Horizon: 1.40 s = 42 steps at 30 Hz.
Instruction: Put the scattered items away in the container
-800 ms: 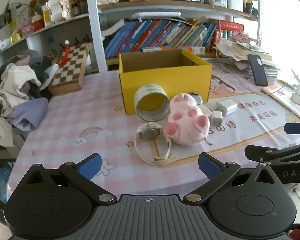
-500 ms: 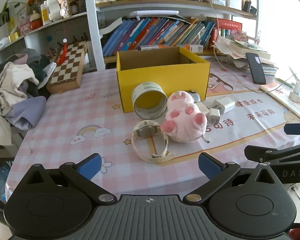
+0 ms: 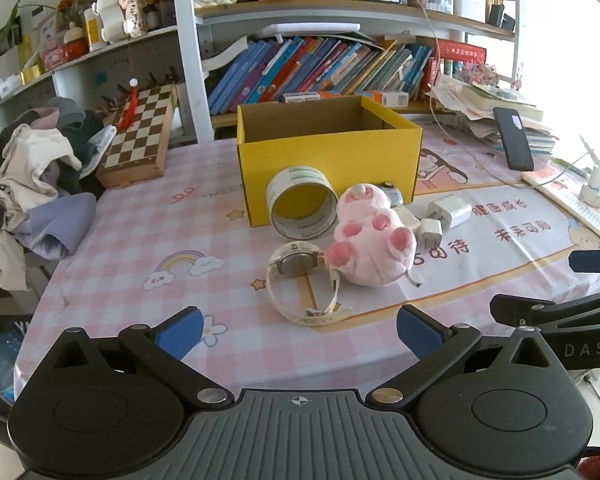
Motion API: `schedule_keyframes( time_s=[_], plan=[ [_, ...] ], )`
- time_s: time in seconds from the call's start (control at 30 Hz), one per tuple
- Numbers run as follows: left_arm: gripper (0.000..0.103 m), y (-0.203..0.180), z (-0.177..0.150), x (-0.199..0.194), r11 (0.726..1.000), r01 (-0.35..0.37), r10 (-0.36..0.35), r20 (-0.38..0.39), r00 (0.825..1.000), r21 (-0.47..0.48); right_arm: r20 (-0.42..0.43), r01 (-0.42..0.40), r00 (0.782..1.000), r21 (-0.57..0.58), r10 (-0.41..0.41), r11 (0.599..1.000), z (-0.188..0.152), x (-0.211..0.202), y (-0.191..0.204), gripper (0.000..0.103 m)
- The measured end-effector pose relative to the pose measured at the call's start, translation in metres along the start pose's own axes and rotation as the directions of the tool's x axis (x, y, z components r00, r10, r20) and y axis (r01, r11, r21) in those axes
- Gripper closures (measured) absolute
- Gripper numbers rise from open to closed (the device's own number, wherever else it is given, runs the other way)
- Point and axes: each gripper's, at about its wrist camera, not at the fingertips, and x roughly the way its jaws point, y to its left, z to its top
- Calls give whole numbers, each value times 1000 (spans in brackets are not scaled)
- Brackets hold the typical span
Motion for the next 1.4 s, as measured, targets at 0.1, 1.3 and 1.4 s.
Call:
schedule_keyframes(
  time_s=[0.1, 1.3, 1.4],
  plan=[
    [0, 0, 0, 0, 1000, -1, 1, -3, 1000, 2, -2, -1, 1000, -2, 1, 1000, -1, 1, 0, 0],
    [0, 9, -5, 2, 999, 20, -21, -32, 999, -30, -31, -4, 1000, -21, 3, 1000, 1, 7, 7, 0],
    [0, 9, -4, 1, 999, 25, -25, -26, 999, -21, -24, -2, 1000, -13, 2, 1000, 3, 7, 6, 0]
  ],
)
